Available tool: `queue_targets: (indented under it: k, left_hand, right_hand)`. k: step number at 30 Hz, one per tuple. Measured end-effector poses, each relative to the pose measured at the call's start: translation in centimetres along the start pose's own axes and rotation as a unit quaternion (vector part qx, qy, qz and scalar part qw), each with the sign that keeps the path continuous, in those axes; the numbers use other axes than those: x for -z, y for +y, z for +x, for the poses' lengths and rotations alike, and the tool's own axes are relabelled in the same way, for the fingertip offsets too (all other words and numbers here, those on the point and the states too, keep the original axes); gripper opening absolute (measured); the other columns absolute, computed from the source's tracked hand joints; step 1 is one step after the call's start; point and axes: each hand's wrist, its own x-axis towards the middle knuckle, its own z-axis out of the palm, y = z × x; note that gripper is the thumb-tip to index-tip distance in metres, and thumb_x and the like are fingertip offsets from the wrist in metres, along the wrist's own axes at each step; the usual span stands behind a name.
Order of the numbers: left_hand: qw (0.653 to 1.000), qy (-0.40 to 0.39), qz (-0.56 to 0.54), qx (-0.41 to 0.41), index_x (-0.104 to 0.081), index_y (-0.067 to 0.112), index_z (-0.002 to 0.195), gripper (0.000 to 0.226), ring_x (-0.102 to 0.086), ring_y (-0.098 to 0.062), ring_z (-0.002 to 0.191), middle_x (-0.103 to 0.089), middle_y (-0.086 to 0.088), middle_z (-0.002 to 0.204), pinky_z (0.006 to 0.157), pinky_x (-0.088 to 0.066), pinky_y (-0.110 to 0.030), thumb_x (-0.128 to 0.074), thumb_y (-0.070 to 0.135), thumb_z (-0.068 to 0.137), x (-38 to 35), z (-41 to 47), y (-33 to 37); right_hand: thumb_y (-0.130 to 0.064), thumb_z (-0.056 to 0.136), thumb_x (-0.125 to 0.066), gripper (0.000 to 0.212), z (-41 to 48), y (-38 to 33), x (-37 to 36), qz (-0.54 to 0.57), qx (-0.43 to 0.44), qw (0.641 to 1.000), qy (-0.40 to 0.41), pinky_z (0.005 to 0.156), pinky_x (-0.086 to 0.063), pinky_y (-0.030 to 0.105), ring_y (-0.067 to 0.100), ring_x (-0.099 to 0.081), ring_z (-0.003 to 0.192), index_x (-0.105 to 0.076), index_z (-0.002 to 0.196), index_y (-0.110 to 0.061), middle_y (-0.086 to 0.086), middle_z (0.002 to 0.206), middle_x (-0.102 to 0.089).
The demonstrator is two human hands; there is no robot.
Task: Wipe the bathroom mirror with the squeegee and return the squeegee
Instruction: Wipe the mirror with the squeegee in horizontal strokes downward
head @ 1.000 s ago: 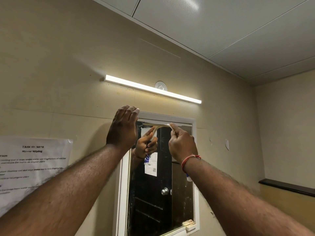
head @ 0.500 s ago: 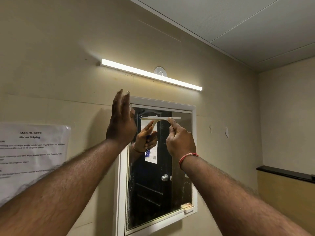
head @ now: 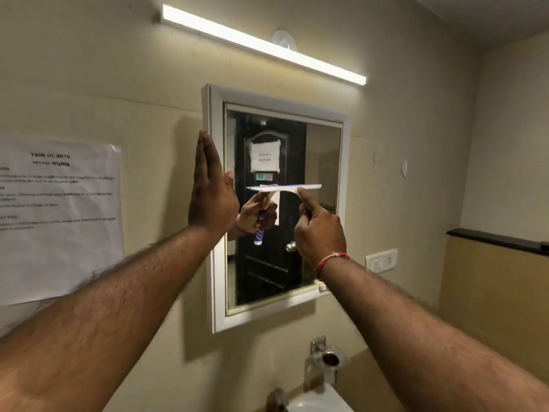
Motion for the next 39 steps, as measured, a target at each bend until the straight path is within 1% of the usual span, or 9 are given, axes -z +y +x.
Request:
queue_targets:
  k: [2, 8, 11, 15, 21, 23, 27, 33, 39]
  left_hand:
    - [1.000, -0.006, 0.004, 0.007, 0.009, 0.016, 0.173, 0.084, -0.002, -0.021, 0.170, 0.008, -0.001, 0.183, 0.131, -0.026, -0.029, -0.050, 0.015, 0.113, -0.2, -1.9, -0.2]
    - [0.999, -0.026, 0.014, 0.034, 0.005, 0.011, 0.173, 0.080, -0.001, -0.023, 0.170, 0.006, -0.007, 0.183, 0.131, -0.009, -0.017, -0.048, 0.017, 0.113, -1.1, -8.0, -1.5]
    - [0.998, -0.044, 0.008, 0.047, 0.003, 0.008, 0.173, 0.077, 0.000, -0.025, 0.170, 0.005, -0.009, 0.183, 0.132, -0.004, -0.018, -0.043, 0.025, 0.114, -1.1, -11.1, -1.8]
    - [0.997, -0.058, -0.013, 0.056, 0.001, 0.004, 0.172, 0.073, -0.001, -0.027, 0.170, 0.004, -0.012, 0.182, 0.135, -0.006, -0.027, -0.035, 0.033, 0.116, -1.0, -14.6, -1.9]
    - [0.995, -0.069, -0.019, 0.073, 0.000, 0.000, 0.171, 0.074, -0.003, -0.030, 0.169, 0.002, -0.017, 0.182, 0.132, -0.003, -0.018, -0.036, 0.033, 0.116, -1.2, -17.7, -2.4]
    - [0.994, -0.071, -0.014, 0.080, 0.000, 0.000, 0.171, 0.073, -0.004, -0.030, 0.169, 0.002, -0.017, 0.182, 0.133, -0.004, -0.020, -0.039, 0.029, 0.117, -1.3, -18.6, -2.6]
    - [0.992, -0.082, -0.017, 0.090, 0.001, 0.002, 0.171, 0.074, -0.004, -0.031, 0.169, 0.002, -0.017, 0.182, 0.136, -0.007, -0.028, -0.032, 0.039, 0.116, -1.3, -20.4, -2.7]
    - [0.991, -0.085, -0.010, 0.106, 0.001, 0.002, 0.171, 0.075, -0.007, -0.032, 0.169, -0.001, -0.018, 0.181, 0.134, -0.007, -0.023, -0.032, 0.042, 0.116, -1.5, -22.5, -3.0]
    - [0.988, -0.104, -0.003, 0.115, 0.005, 0.009, 0.171, 0.076, -0.006, -0.029, 0.169, 0.002, -0.014, 0.182, 0.137, -0.016, -0.038, -0.031, 0.047, 0.116, -1.5, -24.2, -3.4]
  right_hand:
    - [-0.024, 0.112, -0.048, 0.054, -1.4, 1.1, -0.7, 0.002, -0.011, 1.000, -0.003, 0.061, -0.065, 0.037, 0.019, -0.065, 0.062, -0.045, 0.159, -0.050, -0.007, 0.079, -0.072]
    - [-0.026, 0.112, -0.048, 0.055, -5.1, 3.4, -2.5, 0.002, -0.025, 1.000, -0.017, 0.064, -0.065, 0.041, 0.018, -0.064, 0.063, -0.041, 0.160, -0.052, -0.006, 0.075, -0.069]
    - [-0.025, 0.112, -0.048, 0.056, -6.9, 4.5, -2.8, -0.006, -0.029, 0.999, -0.029, 0.066, -0.065, 0.040, 0.015, -0.065, 0.067, -0.039, 0.161, -0.052, -0.007, 0.084, -0.072]
    - [-0.027, 0.113, -0.048, 0.055, -9.5, 6.0, -3.5, -0.007, -0.050, 0.998, -0.043, 0.068, -0.066, 0.040, 0.013, -0.066, 0.071, -0.039, 0.161, -0.052, -0.007, 0.093, -0.075]
    - [-0.029, 0.114, -0.047, 0.053, -12.6, 8.0, -4.5, -0.025, -0.073, 0.995, -0.062, 0.068, -0.065, 0.038, 0.014, -0.065, 0.071, -0.038, 0.163, -0.049, -0.008, 0.088, -0.072]
    - [-0.031, 0.114, -0.046, 0.053, -14.1, 9.0, -5.0, -0.032, -0.082, 0.994, -0.068, 0.069, -0.066, 0.040, 0.016, -0.065, 0.070, -0.037, 0.163, -0.050, -0.005, 0.083, -0.070]
    - [-0.031, 0.114, -0.045, 0.054, -15.9, 10.1, -5.9, -0.035, -0.100, 0.992, -0.069, 0.067, -0.066, 0.043, 0.017, -0.064, 0.068, -0.033, 0.161, -0.055, -0.003, 0.078, -0.067]
    - [-0.032, 0.114, -0.045, 0.056, -16.8, 10.7, -6.2, -0.055, -0.092, 0.992, -0.071, 0.065, -0.066, 0.042, 0.016, -0.063, 0.067, -0.029, 0.162, -0.056, -0.004, 0.077, -0.066]
    - [-0.028, 0.114, -0.046, 0.055, -17.0, 10.6, -5.9, -0.056, -0.086, 0.992, -0.079, 0.066, -0.066, 0.041, 0.017, -0.064, 0.066, -0.033, 0.163, -0.051, -0.002, 0.077, -0.067]
